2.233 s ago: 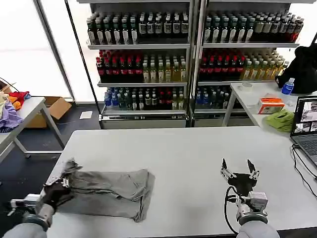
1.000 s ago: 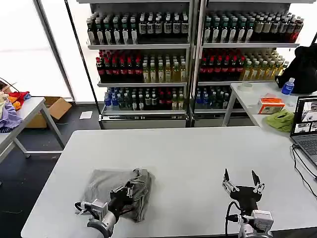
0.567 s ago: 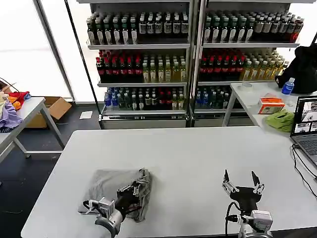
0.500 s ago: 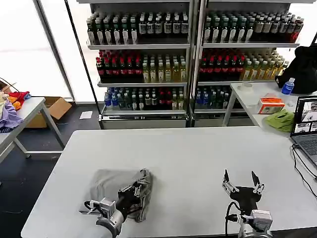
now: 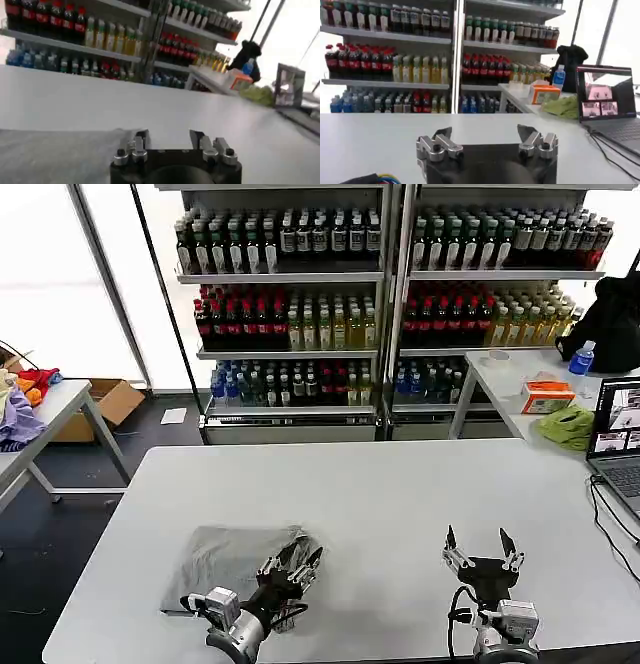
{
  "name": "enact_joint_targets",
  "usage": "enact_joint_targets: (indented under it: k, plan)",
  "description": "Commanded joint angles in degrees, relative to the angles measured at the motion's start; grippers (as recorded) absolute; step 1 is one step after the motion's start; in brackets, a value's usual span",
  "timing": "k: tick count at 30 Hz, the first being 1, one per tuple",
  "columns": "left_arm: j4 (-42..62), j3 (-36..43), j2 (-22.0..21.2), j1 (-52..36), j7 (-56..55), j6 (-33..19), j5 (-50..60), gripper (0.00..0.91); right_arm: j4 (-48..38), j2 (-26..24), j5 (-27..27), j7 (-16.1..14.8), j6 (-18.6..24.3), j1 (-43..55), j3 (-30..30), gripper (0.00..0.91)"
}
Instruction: Fold and organize the clothes.
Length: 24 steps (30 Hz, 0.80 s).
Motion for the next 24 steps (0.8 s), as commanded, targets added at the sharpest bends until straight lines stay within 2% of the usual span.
enact_joint_targets:
  k: [1,2,4,6,8,10,12,16,24]
  plan:
    - [-11.2,-9.3,1.8,-0.5,-7.5,0.1,-21.7,0.907,-1.7,-1.8,0.2,0.1,0.0,2.3,-0.8,0.907]
    - [-10.3,-13.8,4.9,-0.6,-9.3,0.1,-22.3,0.907,-1.6,-2.5,0.3,0.0,-0.1,2.8,-1.1,0.907]
    - [-8.6,-19.5,8.4,-0.2,-9.4,0.2,-20.7,0.907,-1.3,-3.6,1.3,0.0,-0.5,3.7,-1.4,0.907]
    - [-5.8,-23.0,12.1,0.4,-9.1,0.2,-18.5,0.907,-1.2,-4.4,1.9,0.0,-1.0,4.4,-1.5,0.907]
    - [-2.6,-24.9,14.0,1.2,-9.0,0.5,-14.5,0.907,-1.6,-4.8,2.1,-0.1,-0.9,4.9,-1.6,0.907]
    - [0.4,-25.2,14.5,2.4,-8.2,-0.7,-6.0,0.907,-1.8,-4.9,2.2,-0.1,-0.8,4.9,-1.7,0.907]
    - [2.8,-25.2,14.1,3.4,-7.3,-1.1,-2.7,0.907,-2.0,-5.1,2.4,-0.2,-0.5,4.7,-1.8,0.907]
    - [5.0,-24.7,12.6,3.4,-6.4,-1.3,-1.9,0.907,-2.1,-5.6,2.5,-0.3,-0.3,4.5,-1.8,0.907]
    - [7.9,-23.4,12.6,3.5,-4.1,-0.2,1.2,0.907,-1.3,-6.4,2.9,-0.3,-0.5,3.9,-0.9,0.907]
